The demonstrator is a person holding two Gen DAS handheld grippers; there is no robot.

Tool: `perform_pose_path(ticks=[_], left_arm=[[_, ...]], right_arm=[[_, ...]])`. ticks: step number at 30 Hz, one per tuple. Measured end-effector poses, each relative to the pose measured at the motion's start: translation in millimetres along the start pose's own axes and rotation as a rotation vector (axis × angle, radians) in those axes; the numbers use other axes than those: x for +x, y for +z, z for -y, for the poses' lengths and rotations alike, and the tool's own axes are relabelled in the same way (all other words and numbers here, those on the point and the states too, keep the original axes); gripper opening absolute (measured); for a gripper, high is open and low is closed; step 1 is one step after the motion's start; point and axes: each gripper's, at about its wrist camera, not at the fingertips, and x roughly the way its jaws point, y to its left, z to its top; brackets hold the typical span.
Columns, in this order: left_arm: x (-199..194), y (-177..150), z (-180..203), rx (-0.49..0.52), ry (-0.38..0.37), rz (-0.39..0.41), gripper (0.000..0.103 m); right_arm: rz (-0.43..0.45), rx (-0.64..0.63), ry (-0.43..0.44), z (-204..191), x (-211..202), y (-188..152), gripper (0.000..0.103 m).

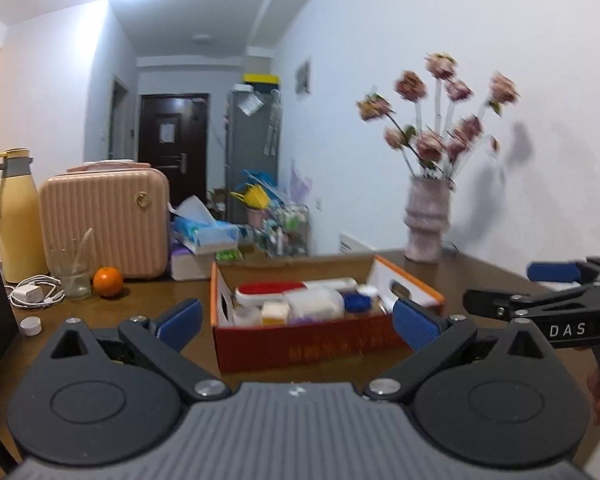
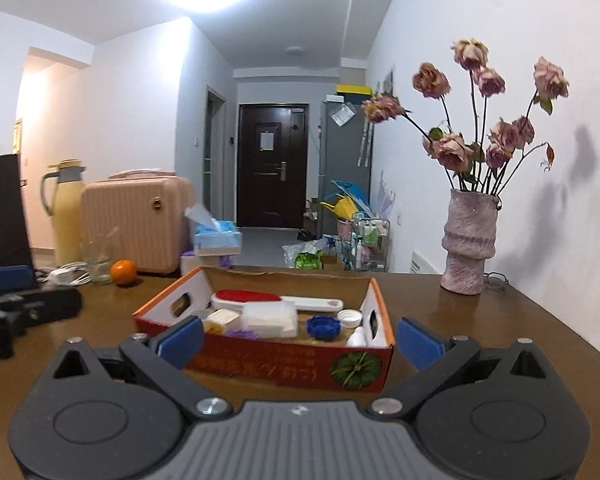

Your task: Organize rigid objects

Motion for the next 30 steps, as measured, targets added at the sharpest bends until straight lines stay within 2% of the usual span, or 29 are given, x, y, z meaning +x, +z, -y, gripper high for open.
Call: perform_pose_path(ticks=[5, 7, 10, 12, 15, 17, 20, 23, 26, 30], left_arm=[[-39, -15, 5, 0.009, 0.011, 0.011, 0.103], [-58, -24, 6, 0.014, 0.030, 0.015, 0.103], [-91, -41, 5, 0.022, 0.017, 0.029, 0.103], [-109, -51, 3, 0.014, 0.002, -0.007, 0.103], [-129, -66, 0, 0.022, -0.023, -0.106, 0.103], [-144, -80, -1, 0.011, 0.013, -0.125, 0.103], [-166, -96, 0, 0.007, 0.089, -0.115, 0.103], [-182, -101, 1, 0.017, 0.095, -0.095, 0.103], [-189, -100, 5, 0.057, 0.091, -0.082, 0.103], [-191, -96, 8, 0.060, 0.094, -0.061, 0.103]], right_arm=[[0.014, -0.004, 0.010, -22, -41, -16, 0.103], [0.009, 0.011, 0.006, -28, -58, -24, 0.103], [-0.018, 0.023, 0.017, -37, -82, -36, 0.103], [-0.049, 0.015, 0.025, -46, -98, -47, 0.103], [-0.087, -0.035, 0.033, -62, -122, -61, 0.103], [-0.092, -0.071, 0.013, -74, -140, -69, 0.103], [-0.084, -0.049, -0.011, -92, -172, -81, 0.103], [-0.032, -0.029, -0.020, -107, -202, -93, 0.103], [-0.059, -0.029, -0.012, -107, -205, -98, 0.103], [-0.075, 0.030, -0.008, -100, -203, -101, 0.103]])
